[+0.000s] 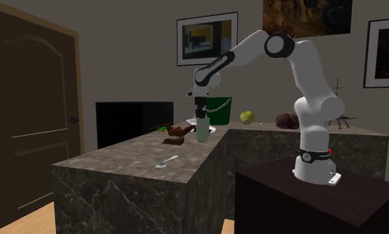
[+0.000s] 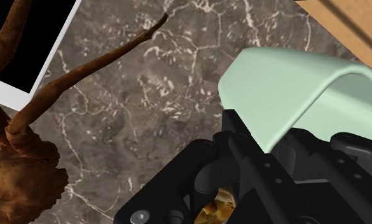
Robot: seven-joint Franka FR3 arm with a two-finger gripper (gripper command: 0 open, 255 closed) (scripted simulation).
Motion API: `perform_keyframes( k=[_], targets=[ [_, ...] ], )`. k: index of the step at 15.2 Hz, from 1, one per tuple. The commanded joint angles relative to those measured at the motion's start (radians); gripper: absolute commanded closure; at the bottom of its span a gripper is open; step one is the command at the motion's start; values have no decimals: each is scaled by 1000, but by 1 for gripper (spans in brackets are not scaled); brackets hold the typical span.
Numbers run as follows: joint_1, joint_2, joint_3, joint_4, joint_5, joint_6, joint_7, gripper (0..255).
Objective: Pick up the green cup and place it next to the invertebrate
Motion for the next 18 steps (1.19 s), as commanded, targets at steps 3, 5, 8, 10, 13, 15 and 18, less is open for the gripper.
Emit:
perform_keyframes(
  k=[3, 5, 8, 10, 13, 15, 18],
  targets=[
    [0, 0, 0, 0, 0, 0, 0, 0],
    [0, 0, 0, 0, 0, 0, 0, 0],
    [4, -27, -8, 37, -21, -58, 14, 0],
    [7, -47, -14, 74, -37, -111, 24, 0],
    [6, -47, -14, 74, -37, -111, 24, 0],
    [6, -47, -14, 74, -37, -111, 24, 0],
    [6, -47, -14, 74, -37, -111, 24, 0]
  ],
)
